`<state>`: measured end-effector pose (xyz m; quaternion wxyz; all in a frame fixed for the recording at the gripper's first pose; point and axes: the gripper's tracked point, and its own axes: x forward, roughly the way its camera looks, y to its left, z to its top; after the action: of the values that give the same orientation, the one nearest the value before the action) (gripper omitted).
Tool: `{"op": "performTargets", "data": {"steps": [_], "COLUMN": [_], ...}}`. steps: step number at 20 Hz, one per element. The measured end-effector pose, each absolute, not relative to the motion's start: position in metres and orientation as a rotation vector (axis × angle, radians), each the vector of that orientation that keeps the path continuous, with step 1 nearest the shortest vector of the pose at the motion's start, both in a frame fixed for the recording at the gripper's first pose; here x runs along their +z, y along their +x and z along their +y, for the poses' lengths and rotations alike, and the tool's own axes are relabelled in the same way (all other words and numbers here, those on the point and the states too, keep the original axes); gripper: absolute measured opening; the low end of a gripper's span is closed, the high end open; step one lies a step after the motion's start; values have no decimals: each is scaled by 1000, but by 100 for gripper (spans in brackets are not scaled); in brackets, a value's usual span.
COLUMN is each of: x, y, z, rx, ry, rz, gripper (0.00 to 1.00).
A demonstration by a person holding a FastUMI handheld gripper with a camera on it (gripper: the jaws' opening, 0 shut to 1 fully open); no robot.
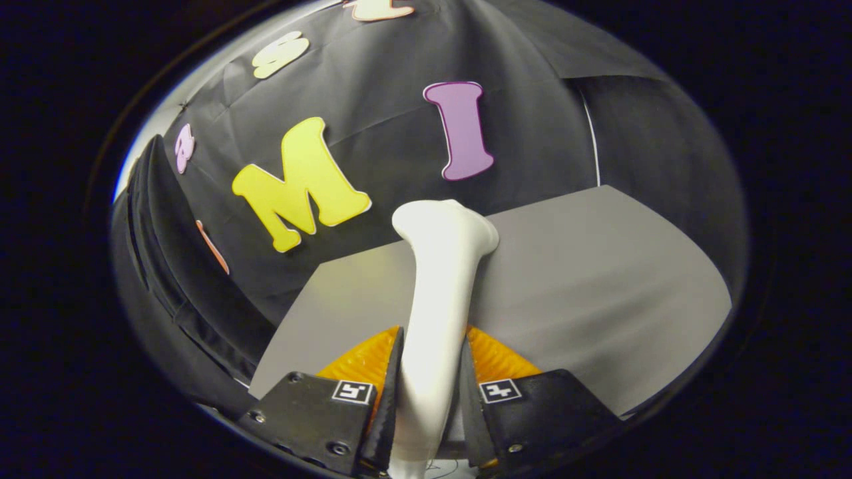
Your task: Iron the clothes twice with a garment steamer, once on the left side and once on the right side.
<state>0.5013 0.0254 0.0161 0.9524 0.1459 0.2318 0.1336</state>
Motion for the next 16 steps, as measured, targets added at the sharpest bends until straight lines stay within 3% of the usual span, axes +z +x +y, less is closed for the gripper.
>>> {"op": "performTargets", "data": {"steps": [4,16], "x": [38,89], "y": [489,368], "z": [26,46], "rx": [243,189], "ry": [249,258], "rz": [401,249], "gripper": [37,35]}}
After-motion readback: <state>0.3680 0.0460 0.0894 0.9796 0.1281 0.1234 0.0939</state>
